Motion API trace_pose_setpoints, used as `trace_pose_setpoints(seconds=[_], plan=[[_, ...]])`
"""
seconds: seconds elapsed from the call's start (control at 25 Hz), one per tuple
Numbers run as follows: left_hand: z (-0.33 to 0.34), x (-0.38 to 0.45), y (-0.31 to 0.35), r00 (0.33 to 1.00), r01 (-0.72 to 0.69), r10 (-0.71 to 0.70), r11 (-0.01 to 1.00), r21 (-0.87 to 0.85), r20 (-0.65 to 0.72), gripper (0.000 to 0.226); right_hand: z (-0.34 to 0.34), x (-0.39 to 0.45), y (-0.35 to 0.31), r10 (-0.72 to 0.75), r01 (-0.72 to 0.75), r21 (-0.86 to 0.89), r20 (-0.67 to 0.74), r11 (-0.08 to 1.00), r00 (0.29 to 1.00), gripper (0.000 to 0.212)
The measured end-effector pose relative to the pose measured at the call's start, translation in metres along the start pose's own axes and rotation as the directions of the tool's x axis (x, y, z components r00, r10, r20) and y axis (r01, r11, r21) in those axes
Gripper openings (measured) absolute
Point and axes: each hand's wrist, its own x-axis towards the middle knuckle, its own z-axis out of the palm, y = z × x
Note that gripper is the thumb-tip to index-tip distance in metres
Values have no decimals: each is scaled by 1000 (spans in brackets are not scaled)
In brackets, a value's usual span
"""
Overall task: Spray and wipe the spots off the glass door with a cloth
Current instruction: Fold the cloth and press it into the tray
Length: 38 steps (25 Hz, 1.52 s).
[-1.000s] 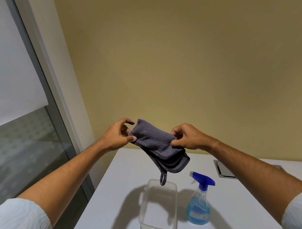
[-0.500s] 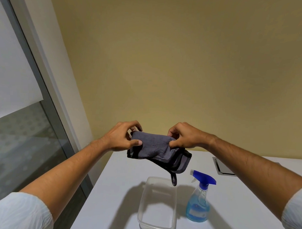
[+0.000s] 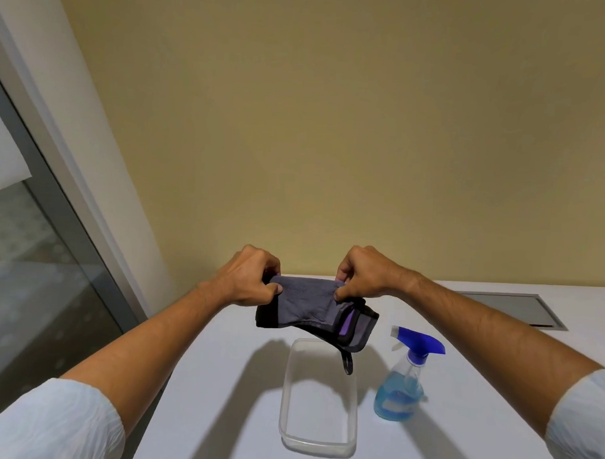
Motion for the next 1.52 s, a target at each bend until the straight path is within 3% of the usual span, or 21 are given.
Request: trace_pose_setpoints(seconds=[0.28, 0.44, 0.68, 0.92, 1.12, 1.32, 1.52], plan=[[25, 9, -13, 998, 53, -51, 994, -92, 27, 10, 27, 11, 8, 176, -177, 74, 14, 981, 984, 30], [49, 11, -10, 985, 170, -163, 974, -151, 56, 8, 43, 11, 10, 290, -285, 142, -19, 948, 957, 23], [91, 5, -2, 945, 327, -315, 900, -287, 89, 8, 85, 9, 19, 504, -460, 277, -115, 844, 856, 25], [128, 4, 8, 900, 412, -432, 798, -441, 59, 10, 123, 12, 32, 667, -534, 486, -148, 692, 730, 30], [157, 2, 14, 861, 479, -495, 709, -517, 119, 17, 152, 12, 48, 743, -562, 573, -130, 597, 656, 29], [187, -4, 11, 844, 525, -504, 702, -482, 184, 19, 180, 11, 63, 751, -601, 542, -89, 587, 654, 23], [210, -9, 4, 854, 518, -485, 754, -404, 189, 9, 204, 14, 69, 688, -580, 430, -152, 692, 710, 15]])
